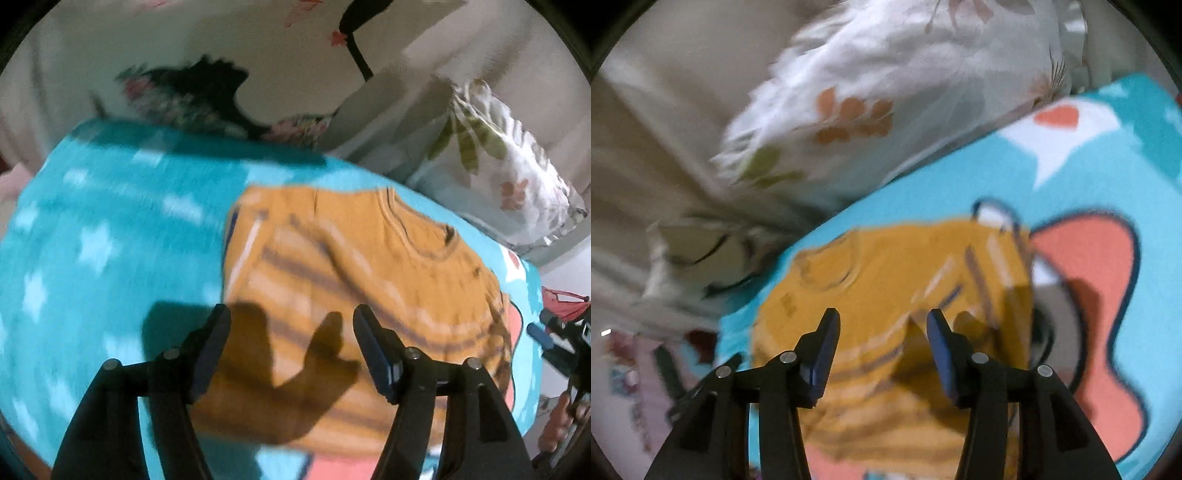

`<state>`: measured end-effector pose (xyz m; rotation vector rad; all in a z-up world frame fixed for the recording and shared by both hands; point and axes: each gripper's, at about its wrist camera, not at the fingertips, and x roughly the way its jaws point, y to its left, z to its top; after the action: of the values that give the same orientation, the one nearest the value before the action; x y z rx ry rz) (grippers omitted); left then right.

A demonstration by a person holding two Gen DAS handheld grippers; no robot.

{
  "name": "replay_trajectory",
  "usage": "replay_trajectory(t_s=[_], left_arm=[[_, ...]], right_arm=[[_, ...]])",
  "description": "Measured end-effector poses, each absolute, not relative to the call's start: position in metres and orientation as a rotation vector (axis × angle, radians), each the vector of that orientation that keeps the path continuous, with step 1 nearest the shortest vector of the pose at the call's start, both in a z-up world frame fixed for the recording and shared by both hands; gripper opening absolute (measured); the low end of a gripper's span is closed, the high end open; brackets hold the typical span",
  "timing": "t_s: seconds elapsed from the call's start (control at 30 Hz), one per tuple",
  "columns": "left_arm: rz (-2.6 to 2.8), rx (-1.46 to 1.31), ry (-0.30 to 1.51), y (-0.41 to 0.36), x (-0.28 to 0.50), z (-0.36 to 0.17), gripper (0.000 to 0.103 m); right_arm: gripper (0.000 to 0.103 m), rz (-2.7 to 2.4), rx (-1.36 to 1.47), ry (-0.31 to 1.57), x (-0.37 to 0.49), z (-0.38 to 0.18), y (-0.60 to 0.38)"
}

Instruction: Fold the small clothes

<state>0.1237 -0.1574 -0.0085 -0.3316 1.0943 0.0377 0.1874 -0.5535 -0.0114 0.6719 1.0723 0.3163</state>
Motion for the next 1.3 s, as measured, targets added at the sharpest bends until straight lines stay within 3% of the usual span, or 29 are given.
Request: replay_trajectory(t_s=[0.2,0.3,0.5,0.8,1.0,1.3], left_arm=[[0.089,-0.405,1.141,-0.181,0.065,-0.023,0.068],[0.125,-0.402,1.143,-0.190,0.041,-0.023,0.068],[0.162,-0.412,1.137,-0.197,0.015,-0.019,0.068],[0.143,-0.360,1.147,-0.236,0.009,-0.025,0.068],[0.135,-0.274,1.140,-0.258,0.010,-0.021,0.068],[0.195,-0.245,1.140,-0.240,0.000,-0.019,0.068]], right_arm=[[0.053,0.367,0.588,1.182,0.156,-0.065,-0.527],[0.036,0.319,0.546,1.160,0.161,-0.079,-0.538],[0.052,0.253,0.577,1.099,0.145,-0.048,-0.580],[0.053,0.257,0.595,1.116,0.095,-0.056,-0.605],[0.053,0.284,0.411,1.061,0.074,-0.039,-0.577],[0.052,0.298,0.293,1.129,0.085,-0.067,-0.553]])
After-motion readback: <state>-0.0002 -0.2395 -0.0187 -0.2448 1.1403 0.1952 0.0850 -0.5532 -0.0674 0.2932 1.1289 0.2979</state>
